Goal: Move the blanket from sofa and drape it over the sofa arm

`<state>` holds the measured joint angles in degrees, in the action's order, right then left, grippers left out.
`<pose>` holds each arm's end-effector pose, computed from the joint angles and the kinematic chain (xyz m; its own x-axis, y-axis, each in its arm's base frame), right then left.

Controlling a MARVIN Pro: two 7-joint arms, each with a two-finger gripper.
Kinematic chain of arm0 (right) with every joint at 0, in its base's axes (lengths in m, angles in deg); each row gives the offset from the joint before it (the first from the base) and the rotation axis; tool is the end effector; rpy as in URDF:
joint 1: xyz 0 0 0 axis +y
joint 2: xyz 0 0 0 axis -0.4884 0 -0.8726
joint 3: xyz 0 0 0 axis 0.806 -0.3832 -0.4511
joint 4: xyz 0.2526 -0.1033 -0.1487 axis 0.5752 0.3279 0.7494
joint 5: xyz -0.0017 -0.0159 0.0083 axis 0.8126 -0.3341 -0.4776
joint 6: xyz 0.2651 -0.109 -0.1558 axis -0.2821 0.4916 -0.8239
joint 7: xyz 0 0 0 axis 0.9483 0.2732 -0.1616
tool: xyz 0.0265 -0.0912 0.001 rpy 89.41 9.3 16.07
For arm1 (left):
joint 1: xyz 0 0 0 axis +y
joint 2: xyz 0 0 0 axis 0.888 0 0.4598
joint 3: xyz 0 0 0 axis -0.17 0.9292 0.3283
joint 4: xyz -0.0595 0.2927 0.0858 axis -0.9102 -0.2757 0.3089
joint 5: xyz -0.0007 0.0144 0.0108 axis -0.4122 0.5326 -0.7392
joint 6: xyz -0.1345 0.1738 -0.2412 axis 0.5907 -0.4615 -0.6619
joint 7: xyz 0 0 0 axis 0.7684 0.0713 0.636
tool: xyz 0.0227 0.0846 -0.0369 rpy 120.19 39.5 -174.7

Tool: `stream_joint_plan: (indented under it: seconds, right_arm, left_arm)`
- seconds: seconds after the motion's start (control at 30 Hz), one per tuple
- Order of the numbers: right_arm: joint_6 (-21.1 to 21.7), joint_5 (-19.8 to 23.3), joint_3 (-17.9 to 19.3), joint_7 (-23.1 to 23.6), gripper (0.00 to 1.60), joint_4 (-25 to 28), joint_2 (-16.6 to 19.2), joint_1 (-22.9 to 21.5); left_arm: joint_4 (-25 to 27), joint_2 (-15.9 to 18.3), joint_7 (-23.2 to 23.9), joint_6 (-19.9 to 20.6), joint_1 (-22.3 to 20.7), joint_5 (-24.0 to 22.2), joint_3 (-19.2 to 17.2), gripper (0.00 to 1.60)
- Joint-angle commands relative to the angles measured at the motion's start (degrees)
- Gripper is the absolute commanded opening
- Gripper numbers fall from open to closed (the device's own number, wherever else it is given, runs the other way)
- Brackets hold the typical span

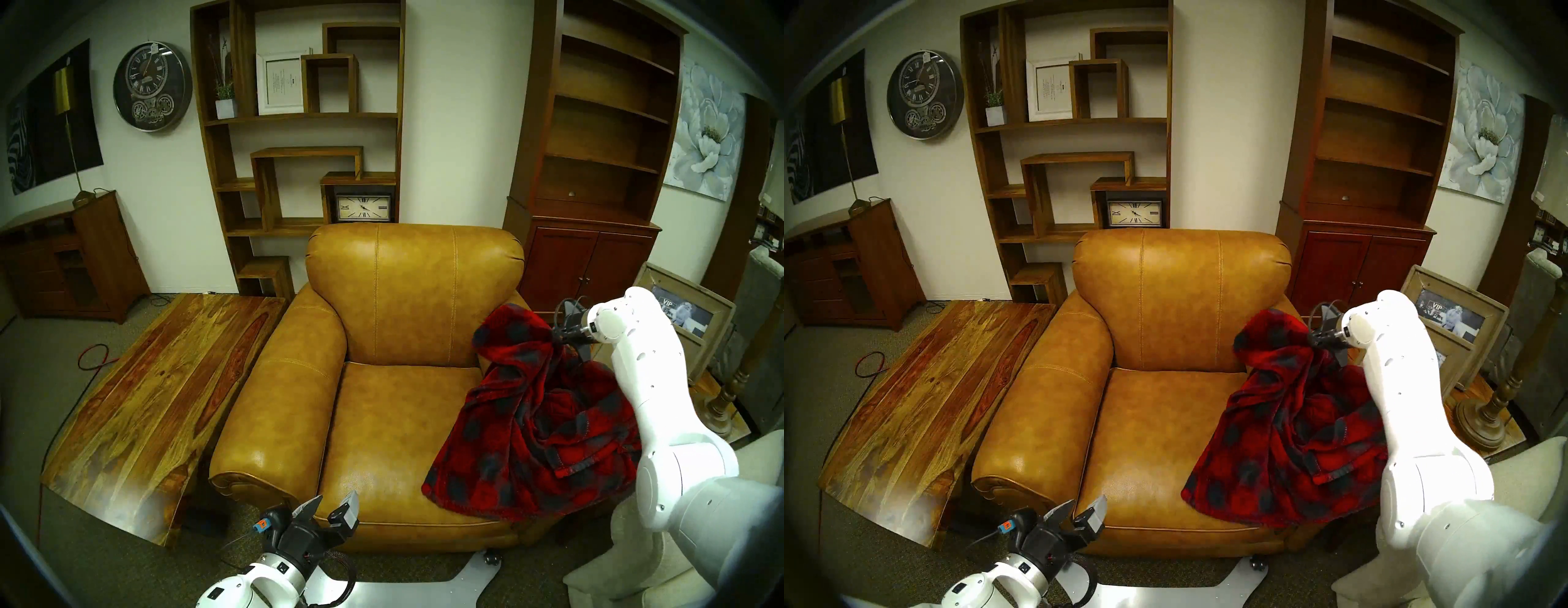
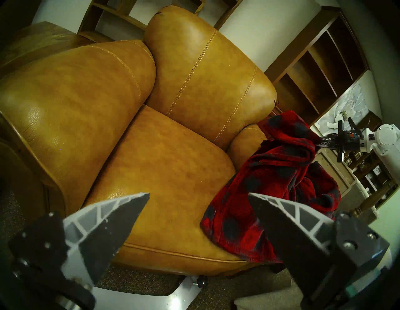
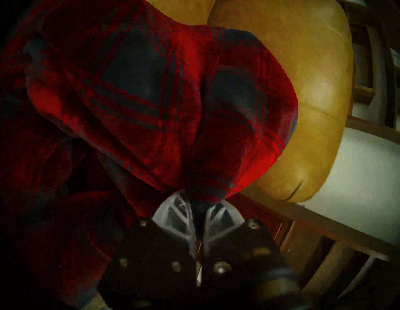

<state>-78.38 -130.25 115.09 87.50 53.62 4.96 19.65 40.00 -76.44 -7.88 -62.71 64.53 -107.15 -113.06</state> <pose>0.5660 -0.2533 -0.2119 -0.1621 0.9680 -0.1918 0.6878 0.2502 0.6814 0.1682 -0.0245 -0.4146 0.4854 0.4895 0.7244 -0.0594 -0.8082 0.5859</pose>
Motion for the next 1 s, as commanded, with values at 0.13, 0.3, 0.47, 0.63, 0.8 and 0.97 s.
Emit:
stream_joint_plan:
  seconds: [0.13,0.3,0.47,0.63,0.8,0.97]
  right_arm:
    - [-4.63,-1.25,0.96,5.42,0.00,-7.66,6.85,-8.55]
    - [-7.58,-1.04,-0.11,8.16,1.60,-11.97,5.57,-9.04]
    - [-11.72,3.33,2.55,8.06,1.60,-17.31,4.20,-12.65]
    - [-12.97,5.96,4.89,7.06,1.60,-13.85,3.62,-12.84]
    - [-14.93,13.62,10.47,7.22,1.60,-11.68,0.31,-11.75]
    - [-14.82,20.76,13.66,7.36,1.60,-14.08,-4.27,-10.55]
  left_arm:
    - [1.22,0.01,0.23,-0.15,0.16,0.11,0.18,1.60]
    - [1.48,0.12,0.18,-0.16,0.33,0.13,0.14,1.60]
    - [1.66,0.18,0.12,-0.14,0.48,0.16,0.08,1.60]
    - [1.56,0.10,0.17,-0.13,0.45,0.16,0.06,1.60]
    - [1.48,0.04,0.19,-0.12,0.44,0.16,0.04,1.60]
    - [1.19,-0.06,0.20,-0.10,0.34,0.11,0.05,1.60]
